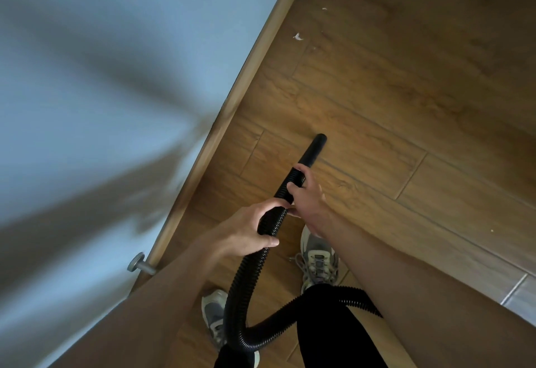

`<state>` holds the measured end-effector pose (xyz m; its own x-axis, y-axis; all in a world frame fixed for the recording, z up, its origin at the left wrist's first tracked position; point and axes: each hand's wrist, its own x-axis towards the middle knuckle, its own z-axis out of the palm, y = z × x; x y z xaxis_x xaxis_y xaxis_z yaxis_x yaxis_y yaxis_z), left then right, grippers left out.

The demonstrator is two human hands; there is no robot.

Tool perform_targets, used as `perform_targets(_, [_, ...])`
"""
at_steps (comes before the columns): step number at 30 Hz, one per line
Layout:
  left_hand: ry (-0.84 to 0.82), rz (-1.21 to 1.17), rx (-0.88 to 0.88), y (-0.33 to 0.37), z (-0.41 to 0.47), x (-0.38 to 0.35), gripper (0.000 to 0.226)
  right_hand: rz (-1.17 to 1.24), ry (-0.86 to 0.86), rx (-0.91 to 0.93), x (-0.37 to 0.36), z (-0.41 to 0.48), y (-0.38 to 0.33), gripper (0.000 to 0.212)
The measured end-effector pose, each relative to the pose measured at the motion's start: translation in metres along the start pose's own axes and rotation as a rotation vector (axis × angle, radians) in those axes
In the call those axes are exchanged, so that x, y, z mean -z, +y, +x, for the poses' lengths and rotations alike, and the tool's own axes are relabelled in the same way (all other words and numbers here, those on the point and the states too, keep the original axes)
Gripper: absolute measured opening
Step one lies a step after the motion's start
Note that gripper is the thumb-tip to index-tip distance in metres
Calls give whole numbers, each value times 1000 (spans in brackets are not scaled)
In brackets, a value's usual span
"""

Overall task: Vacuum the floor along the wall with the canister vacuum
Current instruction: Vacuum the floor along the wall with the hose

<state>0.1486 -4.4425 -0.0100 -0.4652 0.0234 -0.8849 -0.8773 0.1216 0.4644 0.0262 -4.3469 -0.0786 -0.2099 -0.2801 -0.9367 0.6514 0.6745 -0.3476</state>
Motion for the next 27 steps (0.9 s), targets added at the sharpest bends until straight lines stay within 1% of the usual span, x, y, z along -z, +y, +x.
perform_targets(3, [11, -3, -5, 18, 12, 9, 67, -13, 4, 18, 8, 11, -22, 46])
perform_targets(6, [36, -75, 12, 34, 21, 18, 67, -48, -16, 9, 10, 23, -45, 48])
perform_targets(10, [28, -175, 27, 56, 28, 37, 67, -79, -36, -3, 13, 32, -76, 51])
perform_targets(14, [46, -209, 11, 75, 32, 45, 69, -83, -33, 12, 20, 32, -97, 54])
perform_targets(18, [20, -203, -16, 92, 33, 34, 65, -33, 2, 6, 34, 21, -98, 54])
perform_targets(22, [-29, -186, -29, 105, 33, 31, 59, 30, 49, -9, 53, 13, -94, 50])
perform_targets(25, [-46, -162, -37, 107, 32, 34, 60, 37, 25, -5, 60, 8, -96, 51])
perform_targets(27, [-45, -165, -41, 103, 31, 36, 62, 13, -14, -8, 58, 7, -96, 57])
